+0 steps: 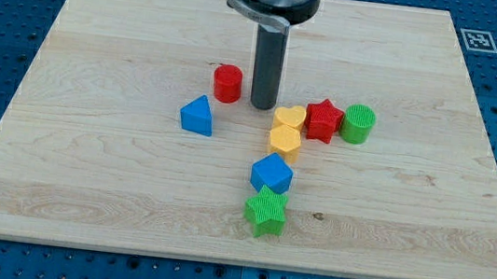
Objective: Move the red circle towards the left center of the board
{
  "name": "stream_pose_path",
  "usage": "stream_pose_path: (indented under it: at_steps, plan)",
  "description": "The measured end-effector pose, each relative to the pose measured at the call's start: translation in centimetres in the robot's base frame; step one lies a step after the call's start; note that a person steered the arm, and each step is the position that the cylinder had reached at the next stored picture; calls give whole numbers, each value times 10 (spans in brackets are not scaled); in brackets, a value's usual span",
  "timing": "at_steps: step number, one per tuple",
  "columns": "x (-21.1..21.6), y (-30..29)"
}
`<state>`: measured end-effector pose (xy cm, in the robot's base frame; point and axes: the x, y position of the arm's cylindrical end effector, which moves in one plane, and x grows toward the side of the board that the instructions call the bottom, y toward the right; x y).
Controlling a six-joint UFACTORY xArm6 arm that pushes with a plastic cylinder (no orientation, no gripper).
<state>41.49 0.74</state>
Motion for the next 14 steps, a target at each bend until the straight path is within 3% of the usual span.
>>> stream_pose_path:
  at_steps: [2, 7, 9, 14]
  plan:
    - [-48, -61]
    - [-37, -53]
    - [-16, -17]
    - [-8, -135]
